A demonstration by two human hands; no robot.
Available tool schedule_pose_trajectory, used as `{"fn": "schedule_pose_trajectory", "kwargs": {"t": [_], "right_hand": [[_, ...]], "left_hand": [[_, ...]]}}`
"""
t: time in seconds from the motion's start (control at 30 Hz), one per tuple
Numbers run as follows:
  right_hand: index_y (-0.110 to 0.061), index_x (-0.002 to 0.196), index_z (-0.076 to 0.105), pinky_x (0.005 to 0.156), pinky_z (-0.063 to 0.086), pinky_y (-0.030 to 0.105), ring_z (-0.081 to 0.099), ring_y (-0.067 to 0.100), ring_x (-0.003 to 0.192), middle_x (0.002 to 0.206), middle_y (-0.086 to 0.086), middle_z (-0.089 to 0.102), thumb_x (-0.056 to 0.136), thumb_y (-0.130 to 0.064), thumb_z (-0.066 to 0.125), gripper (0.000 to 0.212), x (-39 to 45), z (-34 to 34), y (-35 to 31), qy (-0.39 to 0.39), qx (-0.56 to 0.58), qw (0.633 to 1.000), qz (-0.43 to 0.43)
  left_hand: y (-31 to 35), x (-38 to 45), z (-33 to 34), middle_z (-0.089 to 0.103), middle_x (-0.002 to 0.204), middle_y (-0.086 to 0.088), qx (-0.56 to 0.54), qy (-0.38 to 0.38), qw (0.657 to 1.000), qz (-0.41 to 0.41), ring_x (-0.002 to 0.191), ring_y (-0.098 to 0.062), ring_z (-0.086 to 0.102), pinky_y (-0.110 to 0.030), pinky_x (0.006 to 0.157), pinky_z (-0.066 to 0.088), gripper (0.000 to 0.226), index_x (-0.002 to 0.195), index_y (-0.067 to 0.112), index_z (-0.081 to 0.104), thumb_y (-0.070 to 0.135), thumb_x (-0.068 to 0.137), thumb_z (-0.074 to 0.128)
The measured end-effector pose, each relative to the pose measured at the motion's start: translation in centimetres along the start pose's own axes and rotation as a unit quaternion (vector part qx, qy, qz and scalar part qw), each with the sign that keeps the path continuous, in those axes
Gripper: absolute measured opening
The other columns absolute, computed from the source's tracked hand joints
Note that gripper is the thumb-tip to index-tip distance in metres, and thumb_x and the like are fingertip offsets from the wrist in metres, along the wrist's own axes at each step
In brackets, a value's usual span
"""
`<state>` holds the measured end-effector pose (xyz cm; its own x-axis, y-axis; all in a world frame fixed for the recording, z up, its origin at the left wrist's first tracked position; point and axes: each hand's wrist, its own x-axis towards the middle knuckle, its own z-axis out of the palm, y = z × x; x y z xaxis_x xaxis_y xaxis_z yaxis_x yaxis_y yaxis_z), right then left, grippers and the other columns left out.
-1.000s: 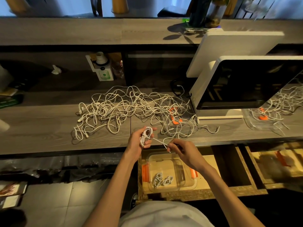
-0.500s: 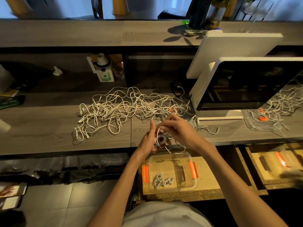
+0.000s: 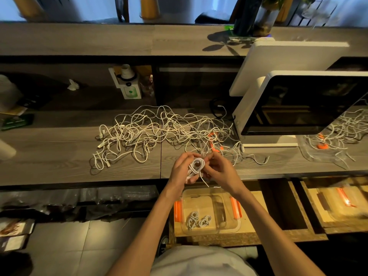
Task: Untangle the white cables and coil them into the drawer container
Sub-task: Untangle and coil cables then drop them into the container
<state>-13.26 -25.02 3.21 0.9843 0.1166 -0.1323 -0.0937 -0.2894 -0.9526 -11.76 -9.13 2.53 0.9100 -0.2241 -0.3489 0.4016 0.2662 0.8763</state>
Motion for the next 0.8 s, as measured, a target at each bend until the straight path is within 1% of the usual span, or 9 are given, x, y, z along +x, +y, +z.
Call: {"fn": "schedule_pose_trajectory", "kwargs": {"t": [0.1,0.2,0.27,0.33,0.43,0.57,0.63,0.7,0.8], "right_hand": [[0.007,0.107,0.057,0.063,0.056,0.03,0.064,0.024,0.072,0.086,0.018,0.067,0.099,-0.01,0.065,0.021,-0.5,0.5,0.3,0.01,0.065,0.997,0.031],[0.008,0.108,0.057,0.058,0.053,0.023,0.062,0.018,0.069,0.085,0.013,0.067,0.099,-0.012,0.065,0.023,-1.0,1.1,0.5,0.016,0.102,0.993,0.054],[0.006,0.107,0.059,0.057,0.052,0.023,0.062,0.015,0.067,0.081,0.006,0.068,0.099,-0.014,0.066,0.022,-1.2,1.3,0.6,0.026,0.113,0.991,0.06],[0.004,0.106,0.06,0.058,0.052,0.022,0.062,0.012,0.067,0.077,0.002,0.068,0.099,-0.014,0.067,0.021,-1.3,1.3,0.7,0.035,0.117,0.991,0.063],[0.003,0.105,0.062,0.062,0.052,0.022,0.063,0.012,0.071,0.078,0.007,0.066,0.097,-0.016,0.069,0.022,-1.5,1.3,0.6,0.05,0.132,0.988,0.064],[0.002,0.1,0.063,0.061,0.051,0.026,0.06,0.016,0.07,0.073,0.005,0.064,0.096,-0.015,0.071,0.019,-1.6,1.6,0.5,0.086,0.141,0.984,0.063],[-0.002,0.095,0.063,0.061,0.053,0.027,0.062,0.015,0.068,0.072,0.003,0.065,0.095,-0.012,0.072,0.013,-1.6,2.0,0.3,0.124,0.114,0.985,0.028],[-0.008,0.094,0.063,0.064,0.057,0.026,0.067,0.012,0.072,0.078,-0.002,0.07,0.095,-0.012,0.072,0.009,-1.7,2.3,-0.1,0.143,0.059,0.987,-0.033],[-0.012,0.105,0.063,0.074,0.063,0.033,0.073,0.017,0.088,0.092,-0.002,0.073,0.097,-0.015,0.071,0.012,-1.8,2.4,-0.7,0.093,0.037,0.992,-0.076]], "left_hand": [[-0.2,0.2,0.0,0.056,0.071,-0.01,-0.045,-0.013,0.999,-0.012,0.041,-0.01,0.037,-0.02,0.037,0.026,0.037,0.122,-0.006,0.062,0.019,0.108,0.039],[-0.3,0.2,0.1,0.043,0.061,-0.006,-0.113,-0.038,0.992,-0.027,0.042,-0.007,0.034,-0.018,0.04,0.024,0.047,0.124,-0.011,0.06,0.027,0.109,0.038],[-0.3,0.0,0.0,0.041,0.061,-0.005,-0.11,-0.047,0.993,-0.024,0.046,-0.008,0.034,-0.019,0.045,0.024,0.05,0.125,-0.01,0.06,0.033,0.108,0.043],[-0.4,0.0,-0.2,0.044,0.066,-0.004,-0.067,-0.051,0.996,-0.008,0.05,-0.008,0.036,-0.02,0.047,0.026,0.041,0.126,-0.007,0.061,0.028,0.105,0.053],[-0.5,0.1,-0.3,0.051,0.073,-0.003,-0.038,-0.034,0.999,0.0,0.051,-0.008,0.04,-0.018,0.045,0.029,0.035,0.127,-0.004,0.058,0.017,0.1,0.061],[-0.5,0.0,0.0,0.058,0.074,0.002,-0.011,0.011,1.0,0.001,0.049,-0.007,0.039,-0.016,0.042,0.029,0.029,0.122,0.0,0.059,0.015,0.098,0.065],[-0.3,0.0,0.6,0.06,0.079,0.002,0.018,0.04,0.999,0.011,0.049,-0.005,0.041,-0.016,0.042,0.032,0.027,0.12,0.004,0.06,0.019,0.098,0.066],[-0.1,0.1,1.1,0.064,0.091,-0.002,0.047,0.069,0.996,0.019,0.054,-0.002,0.052,-0.016,0.046,0.04,0.027,0.121,0.01,0.06,0.025,0.099,0.064],[0.1,0.1,1.1,0.07,0.1,-0.003,0.068,0.072,0.995,0.011,0.076,-0.006,0.067,-0.018,0.054,0.049,0.021,0.119,0.02,0.06,0.031,0.102,0.058]]}}
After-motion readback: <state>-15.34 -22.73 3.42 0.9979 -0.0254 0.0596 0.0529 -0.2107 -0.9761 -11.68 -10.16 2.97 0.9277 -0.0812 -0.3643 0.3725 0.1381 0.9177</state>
